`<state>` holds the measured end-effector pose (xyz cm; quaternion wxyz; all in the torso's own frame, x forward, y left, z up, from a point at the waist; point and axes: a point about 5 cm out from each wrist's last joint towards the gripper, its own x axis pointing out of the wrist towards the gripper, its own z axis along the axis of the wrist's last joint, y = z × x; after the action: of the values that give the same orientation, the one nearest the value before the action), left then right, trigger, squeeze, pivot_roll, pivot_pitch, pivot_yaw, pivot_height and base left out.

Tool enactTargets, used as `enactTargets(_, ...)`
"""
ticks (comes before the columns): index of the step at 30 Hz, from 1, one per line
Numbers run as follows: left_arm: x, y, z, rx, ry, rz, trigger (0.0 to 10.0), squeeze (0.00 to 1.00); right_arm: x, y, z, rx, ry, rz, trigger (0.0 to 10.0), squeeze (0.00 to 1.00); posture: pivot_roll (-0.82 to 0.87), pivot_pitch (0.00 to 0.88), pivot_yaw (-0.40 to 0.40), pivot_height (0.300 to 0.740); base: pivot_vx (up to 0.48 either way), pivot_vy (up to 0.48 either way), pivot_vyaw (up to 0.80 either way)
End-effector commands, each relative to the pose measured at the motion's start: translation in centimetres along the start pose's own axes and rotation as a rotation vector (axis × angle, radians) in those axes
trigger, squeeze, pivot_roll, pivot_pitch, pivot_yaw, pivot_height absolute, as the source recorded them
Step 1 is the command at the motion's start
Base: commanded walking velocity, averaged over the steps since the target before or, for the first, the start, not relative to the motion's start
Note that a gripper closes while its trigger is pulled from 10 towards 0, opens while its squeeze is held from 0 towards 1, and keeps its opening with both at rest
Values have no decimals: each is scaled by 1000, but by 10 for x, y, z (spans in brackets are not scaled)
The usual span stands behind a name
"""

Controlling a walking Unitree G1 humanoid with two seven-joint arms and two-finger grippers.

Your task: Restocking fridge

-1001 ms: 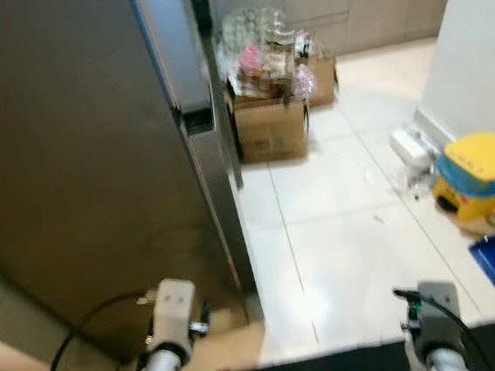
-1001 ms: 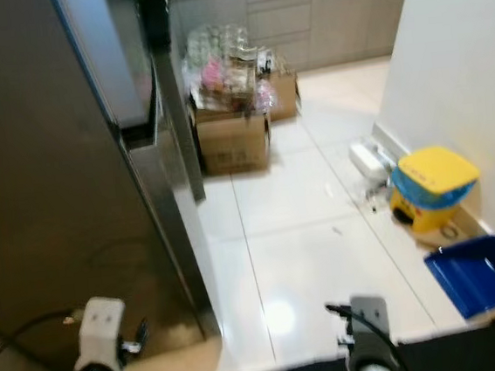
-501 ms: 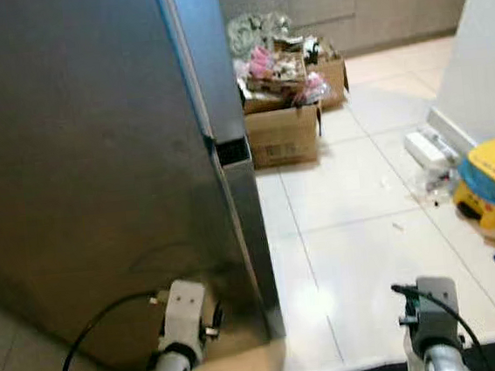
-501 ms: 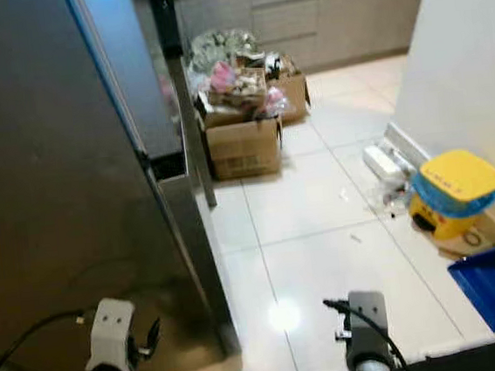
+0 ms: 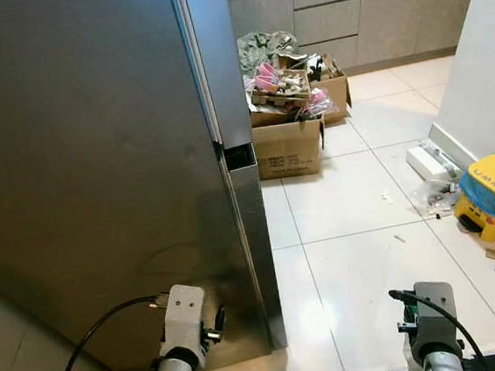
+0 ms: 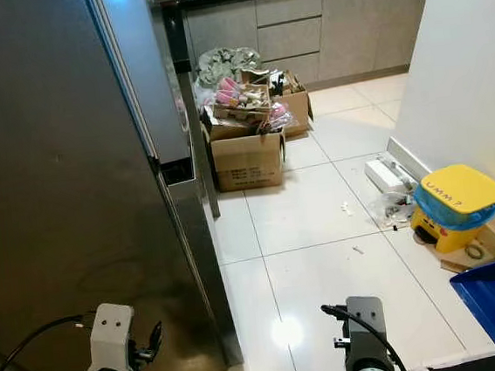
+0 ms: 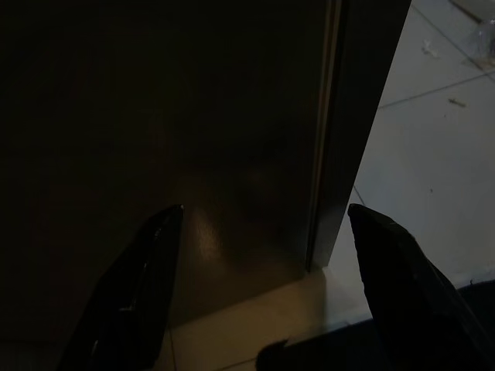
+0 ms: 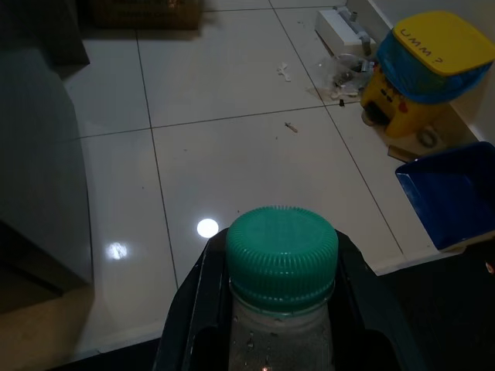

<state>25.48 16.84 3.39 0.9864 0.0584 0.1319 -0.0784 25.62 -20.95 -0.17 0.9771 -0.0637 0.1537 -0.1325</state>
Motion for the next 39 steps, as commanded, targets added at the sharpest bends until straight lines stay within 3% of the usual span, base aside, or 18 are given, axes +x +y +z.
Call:
enactTargets(1,-2,-1,-3,-6,15,10,10000,0,-2,2,-3,-15,-1,17,10000,0,-115,105,58,707,0,0,0)
enactTargets(7,-2,-3,0,0,1,6,10000,0,-2,2,-3,-17,-2,22,10000,0,-114,108,57,707,0,-94,0)
enactTargets(16,-1,-2,-1,-11,17,23,10000,0,-4,4,-5,-17,4,29,10000,0,-115,111,53,707,0,-413,0)
enactTargets(32,-4,13,-5,-39,45,96,10000,0,-5,5,-5,-20,7,38,10000,0,-114,113,55,707,0,0,0)
enactTargets(35,-3,13,5,-54,-5,102,10000,0,-4,8,-2,-31,-11,55,10000,0,-112,114,58,707,0,0,0)
enactTargets(36,-5,12,19,-5,-83,103,10000,0,-3,14,4,-49,-43,85,10000,0,-113,116,62,707,0,0,0)
enactTargets(39,-9,10,34,65,-164,109,10000,0,-3,21,9,-53,-66,114,10000,0,-116,118,70,707,0,0,0)
